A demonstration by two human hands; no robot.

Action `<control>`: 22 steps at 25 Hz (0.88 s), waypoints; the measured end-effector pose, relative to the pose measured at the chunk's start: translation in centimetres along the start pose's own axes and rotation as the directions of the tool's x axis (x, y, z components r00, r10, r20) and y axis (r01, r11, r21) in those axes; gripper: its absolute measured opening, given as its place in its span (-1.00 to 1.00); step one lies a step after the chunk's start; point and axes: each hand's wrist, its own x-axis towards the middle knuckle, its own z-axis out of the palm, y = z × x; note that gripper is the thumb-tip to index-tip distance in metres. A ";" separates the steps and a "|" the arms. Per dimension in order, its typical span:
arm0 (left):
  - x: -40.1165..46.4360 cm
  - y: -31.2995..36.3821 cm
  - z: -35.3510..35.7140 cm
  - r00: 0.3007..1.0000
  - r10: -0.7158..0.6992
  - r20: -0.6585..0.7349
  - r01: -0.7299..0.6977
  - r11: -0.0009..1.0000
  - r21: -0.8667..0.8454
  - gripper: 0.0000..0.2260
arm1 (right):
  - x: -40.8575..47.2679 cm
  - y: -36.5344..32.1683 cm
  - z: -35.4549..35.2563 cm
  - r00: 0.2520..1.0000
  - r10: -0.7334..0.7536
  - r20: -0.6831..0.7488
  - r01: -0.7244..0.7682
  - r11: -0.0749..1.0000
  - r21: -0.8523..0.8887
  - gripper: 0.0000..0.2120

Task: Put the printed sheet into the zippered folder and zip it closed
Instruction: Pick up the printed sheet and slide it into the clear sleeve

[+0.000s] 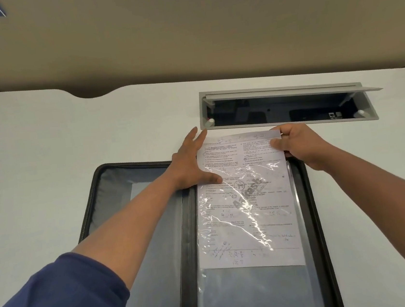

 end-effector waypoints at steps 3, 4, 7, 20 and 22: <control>-0.1 0.1 -0.1 1.000 0.000 -0.012 0.000 1.000 -0.011 0.17 | -0.7 0.7 0.0 0.999 -0.024 0.026 0.024 1.000 0.008 -0.85; -0.1 0.1 -0.1 1.000 0.002 -0.016 -0.002 1.000 -0.017 0.13 | -0.9 0.8 -0.1 0.998 -0.034 0.043 0.034 0.999 -0.002 -0.84; -0.2 0.2 0.0 1.000 0.000 -0.024 -0.001 0.999 -0.050 0.01 | -1.3 1.1 -0.4 0.992 -0.020 0.123 0.030 0.997 -0.076 -0.85; -0.9 0.0 0.0 0.998 0.042 -0.055 -0.051 0.984 -0.170 -0.54 | -1.7 0.0 0.3 0.971 -0.024 0.239 0.096 0.950 -0.297 -0.84; -0.6 0.1 -0.1 0.998 0.063 -0.028 -0.066 0.989 -0.131 -0.60 | -1.8 -0.1 0.4 0.962 -0.010 0.273 0.097 0.946 -0.308 -0.85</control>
